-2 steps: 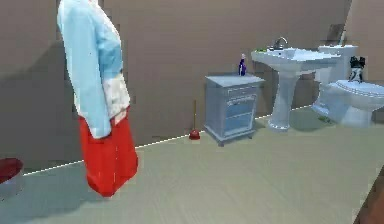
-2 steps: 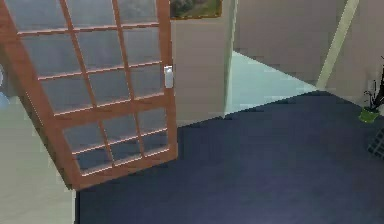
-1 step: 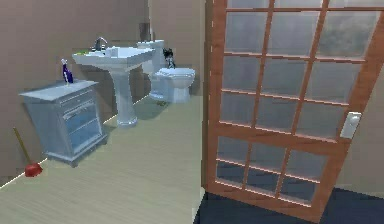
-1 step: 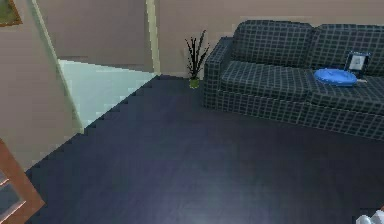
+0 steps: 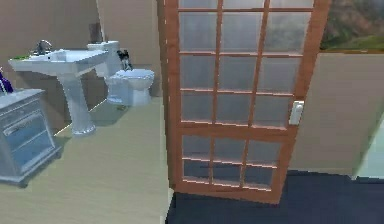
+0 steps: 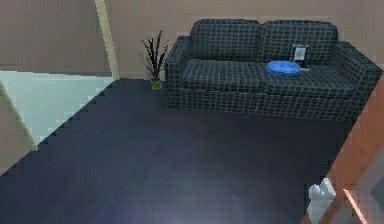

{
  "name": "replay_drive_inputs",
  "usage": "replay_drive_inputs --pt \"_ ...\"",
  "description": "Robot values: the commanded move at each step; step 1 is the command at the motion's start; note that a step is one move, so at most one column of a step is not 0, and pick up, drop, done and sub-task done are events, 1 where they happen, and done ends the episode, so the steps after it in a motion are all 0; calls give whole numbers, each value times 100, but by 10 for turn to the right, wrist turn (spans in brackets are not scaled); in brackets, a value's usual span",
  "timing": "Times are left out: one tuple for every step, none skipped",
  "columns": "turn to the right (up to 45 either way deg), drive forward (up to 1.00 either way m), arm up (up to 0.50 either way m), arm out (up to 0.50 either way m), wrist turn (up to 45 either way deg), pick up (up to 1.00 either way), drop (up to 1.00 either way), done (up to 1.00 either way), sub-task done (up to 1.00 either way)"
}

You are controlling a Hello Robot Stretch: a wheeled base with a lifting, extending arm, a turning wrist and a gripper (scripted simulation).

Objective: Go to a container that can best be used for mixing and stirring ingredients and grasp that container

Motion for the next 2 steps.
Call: replay_drive_inputs --pt "0 15 0 0 0 0 0 0 0" --pt "-450 0 0 0 0 0 0 0 0"
